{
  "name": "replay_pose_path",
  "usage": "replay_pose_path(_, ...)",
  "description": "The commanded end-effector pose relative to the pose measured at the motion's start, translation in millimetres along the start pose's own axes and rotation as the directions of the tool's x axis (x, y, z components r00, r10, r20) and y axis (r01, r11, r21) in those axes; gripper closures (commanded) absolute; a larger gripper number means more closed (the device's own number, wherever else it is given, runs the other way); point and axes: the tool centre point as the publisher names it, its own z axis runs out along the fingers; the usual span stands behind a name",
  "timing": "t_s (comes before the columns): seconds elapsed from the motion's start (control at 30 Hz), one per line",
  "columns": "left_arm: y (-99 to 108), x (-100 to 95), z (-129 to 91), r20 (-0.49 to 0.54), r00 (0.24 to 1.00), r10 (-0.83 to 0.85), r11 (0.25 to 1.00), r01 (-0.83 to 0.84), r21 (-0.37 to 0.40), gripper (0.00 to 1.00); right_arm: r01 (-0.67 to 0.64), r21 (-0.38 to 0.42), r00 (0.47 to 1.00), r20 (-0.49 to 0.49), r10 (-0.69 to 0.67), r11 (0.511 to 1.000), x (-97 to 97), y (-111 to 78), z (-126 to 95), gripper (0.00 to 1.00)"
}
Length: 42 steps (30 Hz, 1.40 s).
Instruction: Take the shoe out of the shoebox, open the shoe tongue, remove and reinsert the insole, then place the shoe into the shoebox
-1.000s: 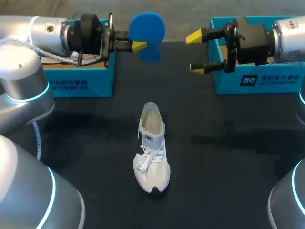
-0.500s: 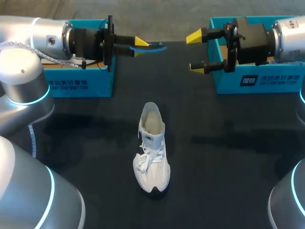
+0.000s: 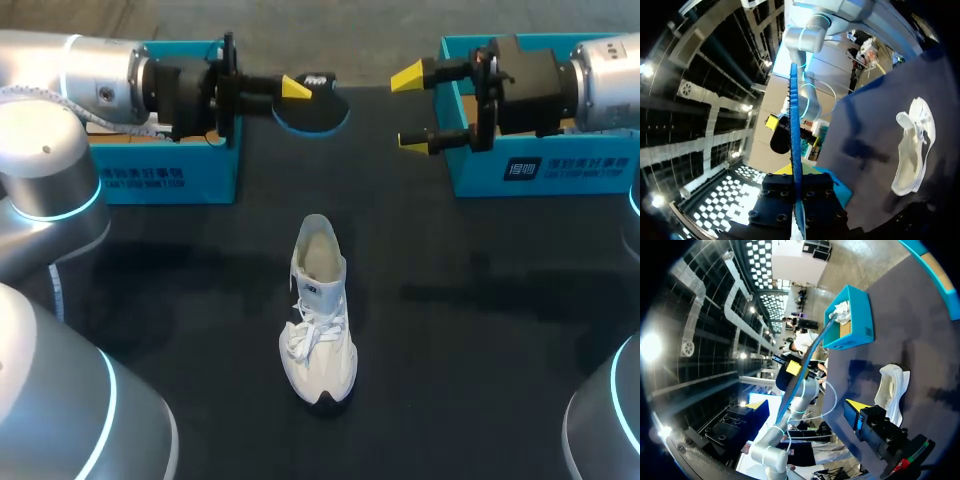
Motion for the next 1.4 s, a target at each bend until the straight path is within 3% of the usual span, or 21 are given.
replay_pose_path(0.03,-3,-0.1,5,0.039,0.993,0.111,0.994,-0.111,-0.019,1.0,-0.001,0.0,1.0,0.002,0.001,1.0,-0.3,1.1,3,0.0)
replay_pose_path(0.37,-8,4.1,10,0.022,0.943,0.332,0.943,-0.331,-0.026,1.0,-0.001,0.0,1.0,0.002,0.001,1.0,-0.3,1.1,3,0.0)
replay_pose_path(0.87,-8,2.7,15,0.027,0.932,0.363,0.932,-0.362,-0.026,1.0,-0.007,0.068,1.0,0.016,0.006,0.998,6.1,3.9,30,0.0)
replay_pose_path(1.4,-8,0.0,24,0.039,0.917,0.397,0.918,-0.396,-0.036,1.0,-0.014,0.088,1.0,0.019,0.013,0.996,21.9,-8.4,60,0.0)
